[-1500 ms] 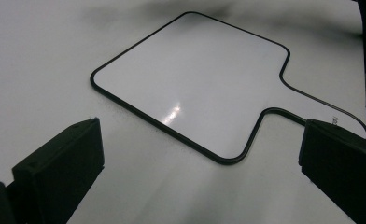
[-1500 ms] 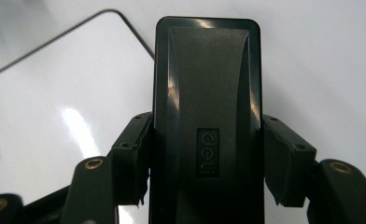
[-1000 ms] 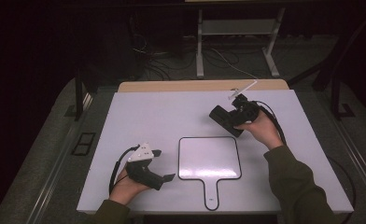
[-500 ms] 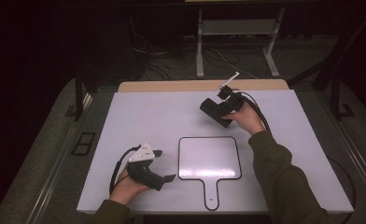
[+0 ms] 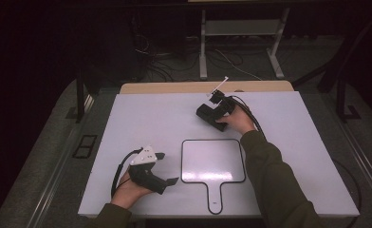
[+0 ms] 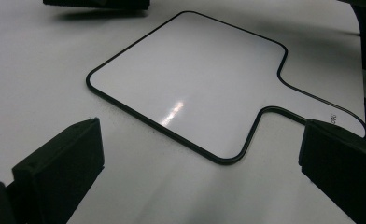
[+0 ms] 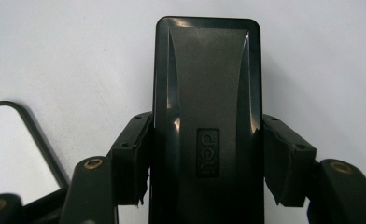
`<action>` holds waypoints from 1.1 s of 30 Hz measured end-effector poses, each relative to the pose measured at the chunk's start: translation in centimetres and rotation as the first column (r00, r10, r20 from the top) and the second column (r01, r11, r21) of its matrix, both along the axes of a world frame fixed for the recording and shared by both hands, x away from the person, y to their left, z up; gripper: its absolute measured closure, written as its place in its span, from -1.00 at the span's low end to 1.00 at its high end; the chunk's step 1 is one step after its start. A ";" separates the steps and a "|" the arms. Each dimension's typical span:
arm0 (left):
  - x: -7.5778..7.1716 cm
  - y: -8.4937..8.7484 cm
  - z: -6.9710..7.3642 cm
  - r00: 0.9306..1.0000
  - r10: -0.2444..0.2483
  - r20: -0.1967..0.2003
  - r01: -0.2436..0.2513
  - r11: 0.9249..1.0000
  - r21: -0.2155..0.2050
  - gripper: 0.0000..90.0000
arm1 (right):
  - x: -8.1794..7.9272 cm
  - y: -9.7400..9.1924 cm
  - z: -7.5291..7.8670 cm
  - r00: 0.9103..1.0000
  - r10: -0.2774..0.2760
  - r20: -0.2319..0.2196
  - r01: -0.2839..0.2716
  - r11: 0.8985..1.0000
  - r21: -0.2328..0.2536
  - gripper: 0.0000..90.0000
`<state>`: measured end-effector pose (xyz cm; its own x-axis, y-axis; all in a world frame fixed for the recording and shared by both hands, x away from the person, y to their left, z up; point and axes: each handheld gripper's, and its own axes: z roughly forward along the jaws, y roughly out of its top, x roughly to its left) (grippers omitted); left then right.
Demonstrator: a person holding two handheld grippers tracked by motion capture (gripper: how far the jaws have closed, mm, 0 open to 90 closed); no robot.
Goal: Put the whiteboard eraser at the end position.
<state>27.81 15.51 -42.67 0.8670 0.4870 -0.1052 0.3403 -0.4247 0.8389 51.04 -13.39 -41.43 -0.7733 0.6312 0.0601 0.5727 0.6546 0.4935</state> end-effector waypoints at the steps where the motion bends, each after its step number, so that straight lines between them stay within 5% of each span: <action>1: 0.0 -0.1 0.0 1.000 0.001 0.000 -0.001 1.000 0.000 -1.00 | 0.1 0.2 -0.2 1.000 0.000 0.003 0.000 1.000 -0.008 -0.14; 4: 0.0 0.0 0.0 1.000 0.000 0.001 0.000 1.000 0.001 -1.00 | 0.3 0.4 -0.7 1.000 0.004 0.000 -0.004 0.999 -0.033 -0.15; 15: 0.4 0.0 -0.5 1.000 0.003 0.004 -0.003 0.999 0.032 -1.00 | 0.4 0.5 -1.3 1.000 0.010 0.018 -0.010 1.000 -0.011 -0.15; 19: 0.5 -0.2 -0.8 1.000 0.021 -0.004 -0.021 0.999 0.035 -1.00 | 0.3 0.1 -0.9 1.000 -0.030 0.005 0.029 0.996 0.089 -0.29; 33: 0.6 0.5 -0.8 0.999 0.035 -0.017 -0.034 0.999 0.020 -1.00 | -0.7 -0.8 1.2 0.998 -0.027 0.048 0.018 0.983 0.184 -0.48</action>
<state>28.39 15.96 -43.51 0.8478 0.5187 -0.1106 0.3699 -0.4287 0.8243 50.39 -14.23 -40.26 -0.7640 0.6303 0.1381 0.5579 0.5376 0.6323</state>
